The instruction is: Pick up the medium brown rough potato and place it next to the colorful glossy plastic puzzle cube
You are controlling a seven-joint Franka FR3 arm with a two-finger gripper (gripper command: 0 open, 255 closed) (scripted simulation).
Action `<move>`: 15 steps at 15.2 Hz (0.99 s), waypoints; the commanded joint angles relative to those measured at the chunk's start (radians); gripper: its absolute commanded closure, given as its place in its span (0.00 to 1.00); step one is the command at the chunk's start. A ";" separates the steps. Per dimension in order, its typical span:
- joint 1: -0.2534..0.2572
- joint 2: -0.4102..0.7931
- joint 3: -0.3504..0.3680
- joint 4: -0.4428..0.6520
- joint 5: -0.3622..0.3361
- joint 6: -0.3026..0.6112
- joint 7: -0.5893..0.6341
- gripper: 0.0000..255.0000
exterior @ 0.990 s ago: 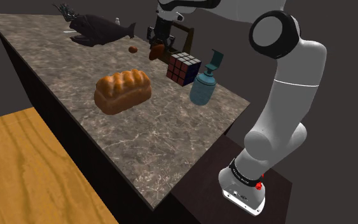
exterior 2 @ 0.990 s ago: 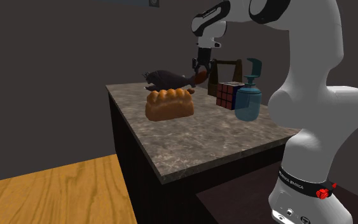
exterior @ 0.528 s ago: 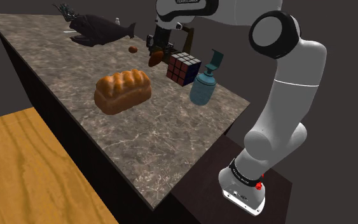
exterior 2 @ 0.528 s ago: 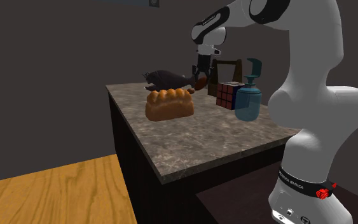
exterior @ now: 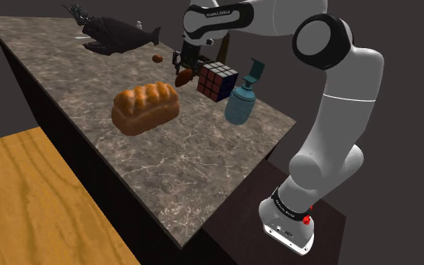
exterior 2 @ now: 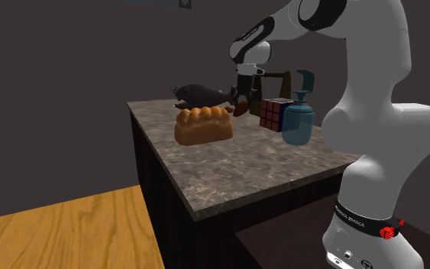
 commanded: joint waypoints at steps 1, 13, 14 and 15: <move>0.000 0.009 -0.001 -0.016 -0.003 0.025 0.001 1.00; 0.005 0.068 -0.012 -0.094 -0.024 0.161 0.011 1.00; 0.006 0.074 -0.013 -0.099 -0.026 0.172 0.012 1.00; 0.007 0.078 -0.014 -0.102 -0.027 0.178 0.013 1.00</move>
